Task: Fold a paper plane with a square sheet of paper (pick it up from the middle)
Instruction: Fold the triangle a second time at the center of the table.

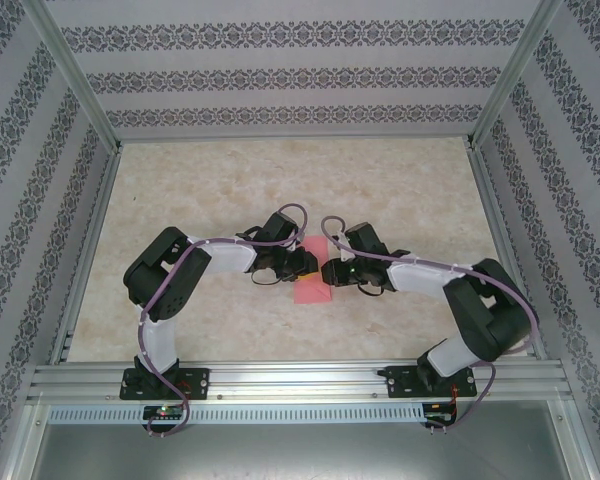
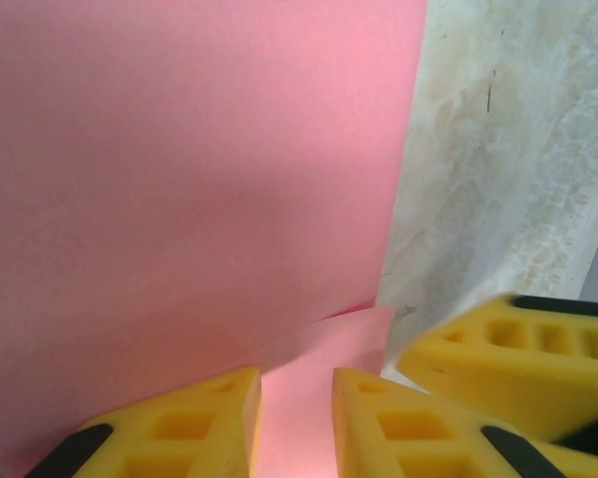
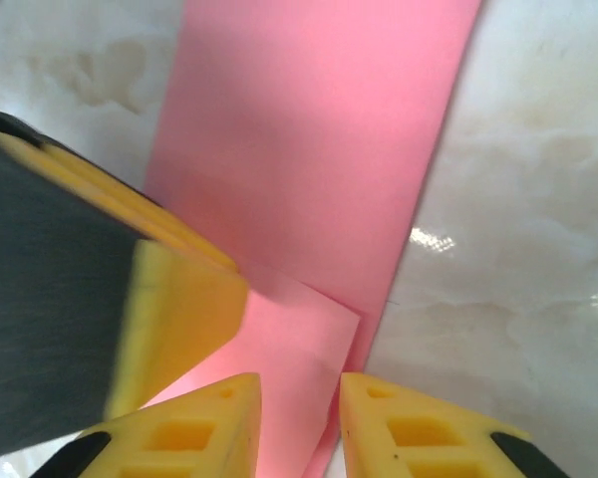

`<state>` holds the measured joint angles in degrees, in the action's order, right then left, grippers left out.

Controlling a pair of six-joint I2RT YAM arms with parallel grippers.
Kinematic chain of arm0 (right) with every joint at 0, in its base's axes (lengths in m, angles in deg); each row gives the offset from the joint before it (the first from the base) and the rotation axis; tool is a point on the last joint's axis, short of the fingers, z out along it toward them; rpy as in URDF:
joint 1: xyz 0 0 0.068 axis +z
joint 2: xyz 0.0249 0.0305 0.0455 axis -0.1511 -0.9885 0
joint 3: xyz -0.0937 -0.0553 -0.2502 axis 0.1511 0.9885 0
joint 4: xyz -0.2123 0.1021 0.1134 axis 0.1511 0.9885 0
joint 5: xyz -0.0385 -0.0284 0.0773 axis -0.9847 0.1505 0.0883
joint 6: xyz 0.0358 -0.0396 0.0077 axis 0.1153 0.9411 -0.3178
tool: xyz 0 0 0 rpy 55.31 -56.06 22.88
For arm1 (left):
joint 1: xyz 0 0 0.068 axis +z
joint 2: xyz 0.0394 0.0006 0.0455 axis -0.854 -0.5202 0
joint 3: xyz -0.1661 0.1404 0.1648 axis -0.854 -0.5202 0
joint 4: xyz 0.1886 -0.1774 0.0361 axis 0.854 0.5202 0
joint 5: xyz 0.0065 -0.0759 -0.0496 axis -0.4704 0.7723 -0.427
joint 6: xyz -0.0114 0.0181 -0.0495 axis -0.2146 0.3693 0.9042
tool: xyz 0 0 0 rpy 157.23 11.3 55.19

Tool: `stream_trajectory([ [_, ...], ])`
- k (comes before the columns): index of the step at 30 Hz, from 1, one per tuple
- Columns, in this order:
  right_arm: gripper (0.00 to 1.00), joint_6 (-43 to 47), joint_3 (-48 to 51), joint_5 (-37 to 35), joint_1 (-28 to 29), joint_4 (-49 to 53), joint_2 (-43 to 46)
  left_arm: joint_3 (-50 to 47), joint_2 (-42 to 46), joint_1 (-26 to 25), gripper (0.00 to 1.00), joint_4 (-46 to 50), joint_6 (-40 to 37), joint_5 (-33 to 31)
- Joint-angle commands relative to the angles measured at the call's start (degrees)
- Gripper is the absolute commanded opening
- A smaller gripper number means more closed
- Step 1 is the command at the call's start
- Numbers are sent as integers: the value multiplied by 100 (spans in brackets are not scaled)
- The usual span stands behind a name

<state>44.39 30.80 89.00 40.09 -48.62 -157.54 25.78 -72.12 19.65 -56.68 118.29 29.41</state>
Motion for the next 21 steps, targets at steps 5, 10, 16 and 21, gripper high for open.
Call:
stream_trajectory([
  [5, 28, -1186, 455, 544, 99, -411, 814, -117, -315, -2, 28, 244, -221, -276],
  [10, 16, -1604, 356, 980, 432, -603, 491, -69, -309, -4, 28, 320, -266, -291],
  [16, 12, -1671, 232, 813, 483, -590, 132, -7, -310, -2, 28, 402, -301, -298],
  [21, 12, -1650, 196, 860, 425, -434, -93, 22, -317, -4, 28, 407, -326, -271],
])
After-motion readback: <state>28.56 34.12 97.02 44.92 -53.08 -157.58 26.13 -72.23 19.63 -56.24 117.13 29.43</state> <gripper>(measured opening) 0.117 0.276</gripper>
